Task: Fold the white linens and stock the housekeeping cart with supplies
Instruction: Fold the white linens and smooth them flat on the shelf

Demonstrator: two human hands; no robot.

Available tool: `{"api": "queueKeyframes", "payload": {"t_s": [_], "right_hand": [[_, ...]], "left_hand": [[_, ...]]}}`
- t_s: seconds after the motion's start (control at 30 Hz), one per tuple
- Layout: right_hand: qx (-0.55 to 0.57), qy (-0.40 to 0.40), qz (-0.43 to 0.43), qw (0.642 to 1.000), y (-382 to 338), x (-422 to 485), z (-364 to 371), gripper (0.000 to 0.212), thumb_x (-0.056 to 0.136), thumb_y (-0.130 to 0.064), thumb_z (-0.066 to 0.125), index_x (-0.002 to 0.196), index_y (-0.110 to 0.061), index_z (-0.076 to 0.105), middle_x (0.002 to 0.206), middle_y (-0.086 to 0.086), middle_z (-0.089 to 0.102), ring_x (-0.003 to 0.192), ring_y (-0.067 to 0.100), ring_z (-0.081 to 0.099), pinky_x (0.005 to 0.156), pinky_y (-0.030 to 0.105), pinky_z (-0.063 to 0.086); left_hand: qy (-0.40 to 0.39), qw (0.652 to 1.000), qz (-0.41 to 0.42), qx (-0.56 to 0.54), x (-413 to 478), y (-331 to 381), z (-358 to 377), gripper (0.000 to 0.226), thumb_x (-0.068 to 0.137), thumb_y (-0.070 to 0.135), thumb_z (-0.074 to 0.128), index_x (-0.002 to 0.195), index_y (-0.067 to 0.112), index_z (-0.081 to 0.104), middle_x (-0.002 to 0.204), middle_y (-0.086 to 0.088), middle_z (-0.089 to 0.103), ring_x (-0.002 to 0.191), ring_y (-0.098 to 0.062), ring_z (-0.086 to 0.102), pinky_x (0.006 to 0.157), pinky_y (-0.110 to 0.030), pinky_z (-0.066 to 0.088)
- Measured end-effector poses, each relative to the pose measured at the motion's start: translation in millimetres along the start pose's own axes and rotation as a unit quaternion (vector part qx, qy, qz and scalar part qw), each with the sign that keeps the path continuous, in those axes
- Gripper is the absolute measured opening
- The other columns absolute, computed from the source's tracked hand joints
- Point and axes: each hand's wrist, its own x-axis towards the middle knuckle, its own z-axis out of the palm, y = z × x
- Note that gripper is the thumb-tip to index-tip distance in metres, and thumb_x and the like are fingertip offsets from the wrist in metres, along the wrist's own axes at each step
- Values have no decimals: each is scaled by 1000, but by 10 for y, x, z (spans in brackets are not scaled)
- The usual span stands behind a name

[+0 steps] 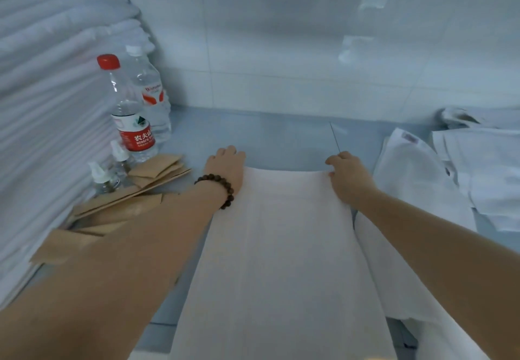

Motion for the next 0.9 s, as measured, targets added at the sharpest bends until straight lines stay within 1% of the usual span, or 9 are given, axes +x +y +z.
{"api": "queueKeyframes", "payload": {"t_s": [0.13,0.2,0.27,0.33,0.4,0.5,0.63,0.77,0.9], "right_hand": [[-29,-27,-42,998,-181,-433,-55,40,98,-16,40,136,-2,40,144,14,38,137,30,27,111,39,25],[-46,-66,-48,996,-299,-723,-19,49,100,-25,34,143,-1,28,153,14,26,145,29,14,117,39,14],[-56,-115,-30,991,-405,-953,65,59,101,-35,27,149,-3,15,158,14,12,147,28,2,118,42,3],[-53,-144,-8,988,-477,-1056,175,66,100,-44,21,151,-6,4,160,14,0,147,28,-6,117,44,-4],[-56,-132,-2,990,-505,-1042,285,68,100,-48,18,152,-8,-2,160,14,-7,147,29,-10,117,45,-8],[-62,-90,-13,994,-510,-839,392,68,99,-49,16,152,-10,1,160,13,-4,147,27,-7,117,44,-8],[-56,-95,-38,993,-504,-469,431,67,99,-50,16,153,-13,4,161,11,-2,148,24,-6,119,42,-7],[-56,-103,-25,993,-524,-338,394,65,100,-49,15,153,-13,4,161,10,-2,148,23,-7,118,43,-9],[-38,-100,-8,994,-652,-655,323,60,101,-40,15,152,-11,3,160,11,-5,147,24,-9,118,44,-8]], "left_hand": [[-50,997,50,-33,-460,299,-13,46,97,17,35,142,14,37,154,-11,24,141,-27,22,112,-40,22],[-94,992,45,-73,-742,494,20,52,100,32,29,150,18,22,160,-9,11,146,-27,9,118,-43,11],[-125,988,33,-85,-977,646,101,60,99,46,23,153,23,10,161,-6,2,147,-28,0,117,-48,3],[-118,990,21,-72,-1106,695,197,63,97,52,19,153,27,3,161,-4,-4,147,-27,-7,116,-51,-5],[-83,994,10,-65,-1119,666,278,63,96,54,16,153,30,0,161,-1,-5,147,-25,-11,115,-51,-10],[-51,997,-7,-59,-945,609,333,63,95,55,14,153,32,4,162,1,-1,148,-24,-7,115,-52,-9],[-56,997,-25,-51,-634,535,378,63,95,56,12,153,32,3,162,1,-1,148,-24,-5,115,-53,-8],[-80,995,-31,-56,-470,515,331,61,97,53,12,153,30,0,162,0,-4,147,-24,-9,115,-53,-9],[-117,989,-26,-91,-731,689,218,57,99,49,10,152,31,-2,161,1,-10,147,-23,-13,114,-52,-11]]}}
